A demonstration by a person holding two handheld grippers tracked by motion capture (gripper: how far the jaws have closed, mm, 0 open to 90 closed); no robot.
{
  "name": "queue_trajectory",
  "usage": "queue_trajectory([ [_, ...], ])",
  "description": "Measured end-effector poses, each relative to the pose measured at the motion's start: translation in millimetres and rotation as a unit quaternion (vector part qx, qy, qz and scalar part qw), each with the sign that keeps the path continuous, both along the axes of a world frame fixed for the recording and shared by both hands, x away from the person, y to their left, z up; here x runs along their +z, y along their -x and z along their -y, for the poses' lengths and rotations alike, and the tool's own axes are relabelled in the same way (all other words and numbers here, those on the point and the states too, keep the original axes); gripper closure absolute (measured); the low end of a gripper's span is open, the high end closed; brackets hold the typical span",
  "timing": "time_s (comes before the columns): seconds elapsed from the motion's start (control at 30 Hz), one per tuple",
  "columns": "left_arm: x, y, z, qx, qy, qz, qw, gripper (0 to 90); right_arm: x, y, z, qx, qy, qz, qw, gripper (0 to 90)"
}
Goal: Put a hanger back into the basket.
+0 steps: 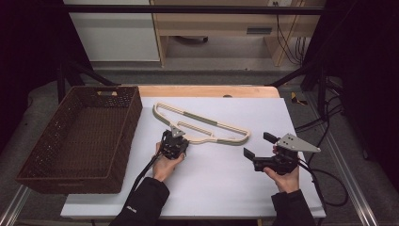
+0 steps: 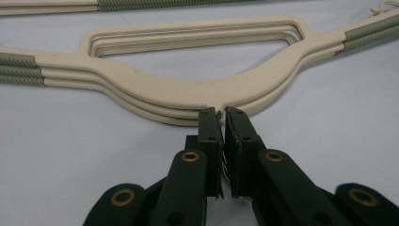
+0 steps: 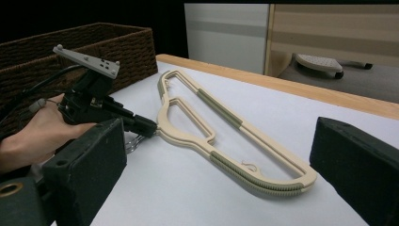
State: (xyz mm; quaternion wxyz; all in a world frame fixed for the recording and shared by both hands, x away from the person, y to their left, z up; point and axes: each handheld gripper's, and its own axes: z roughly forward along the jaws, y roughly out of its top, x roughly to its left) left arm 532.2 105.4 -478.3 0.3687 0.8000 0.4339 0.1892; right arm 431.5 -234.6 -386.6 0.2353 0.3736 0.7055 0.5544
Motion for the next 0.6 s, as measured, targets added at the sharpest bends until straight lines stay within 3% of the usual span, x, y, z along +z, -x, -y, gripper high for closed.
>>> queue_trajectory([
  [0.17, 4.3, 1.0, -3.1, 0.007, -0.014, -0.001, 0.9999, 87.9, 0.0, -0.3, 0.2, -0.001, 0.0, 0.001, 1.0, 4.8],
  [0.43, 11.3, 3.8, -4.0, 0.001, -0.01, 0.005, 0.9999, 88.6, -4.4, -5.2, -5.1, 0.005, 0.004, -0.006, 1.0, 5.5],
  [0.6, 19.9, 6.5, -7.3, -0.002, -0.007, 0.007, 0.9999, 88.7, -10.7, -16.7, -16.6, 0.023, 0.003, -0.019, 0.9995, 7.7],
])
